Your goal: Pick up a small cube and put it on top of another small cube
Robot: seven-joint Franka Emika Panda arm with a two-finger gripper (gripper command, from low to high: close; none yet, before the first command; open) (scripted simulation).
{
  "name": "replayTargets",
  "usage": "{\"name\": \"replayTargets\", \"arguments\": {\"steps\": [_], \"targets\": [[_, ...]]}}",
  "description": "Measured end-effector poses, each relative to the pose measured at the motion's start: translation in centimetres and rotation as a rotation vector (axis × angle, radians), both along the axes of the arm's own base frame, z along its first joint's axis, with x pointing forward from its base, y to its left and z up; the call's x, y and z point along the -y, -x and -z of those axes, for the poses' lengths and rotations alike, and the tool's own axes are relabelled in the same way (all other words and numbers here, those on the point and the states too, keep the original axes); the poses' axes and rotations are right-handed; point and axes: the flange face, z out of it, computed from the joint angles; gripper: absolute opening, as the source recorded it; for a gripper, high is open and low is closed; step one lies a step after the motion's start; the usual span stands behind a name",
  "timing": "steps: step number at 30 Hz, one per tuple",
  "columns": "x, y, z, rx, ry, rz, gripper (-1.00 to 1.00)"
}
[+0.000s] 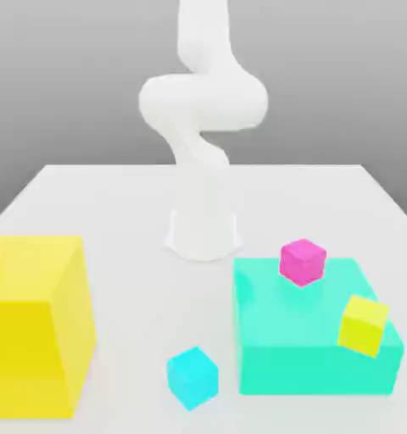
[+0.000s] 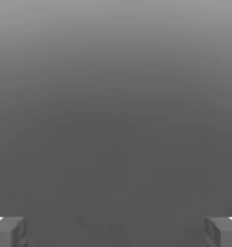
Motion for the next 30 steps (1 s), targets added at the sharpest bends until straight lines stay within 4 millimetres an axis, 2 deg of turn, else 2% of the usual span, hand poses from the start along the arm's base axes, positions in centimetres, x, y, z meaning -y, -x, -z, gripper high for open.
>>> {"name": "replayTargets", "arguments": {"steps": [5, 8, 11, 16, 21, 23, 28, 29, 30], "targets": [[0.4, -5.4, 10.3, -0.159, -0.094, 0.163, 0.0], [0.7, -7.3, 16.7, -0.249, -0.143, 0.264, 0.0], [1.1, -8.3, 23.1, -0.338, -0.188, 0.367, 0.0], [1.6, -7.9, 33.7, -0.483, -0.252, 0.547, 0.0], [1.8, -5.1, 43.5, -0.624, -0.304, 0.737, 0.0], [1.7, -4.2, 46.6, -0.659, -0.314, 0.783, 0.0], [1.6, -3.8, 52.3, -0.67, -0.317, 0.798, 0.0], [1.6, -3.8, 52.9, -0.67, -0.317, 0.798, -1.0], [1.6, -3.8, 52.9, -0.67, -0.317, 0.798, -1.0]]}}
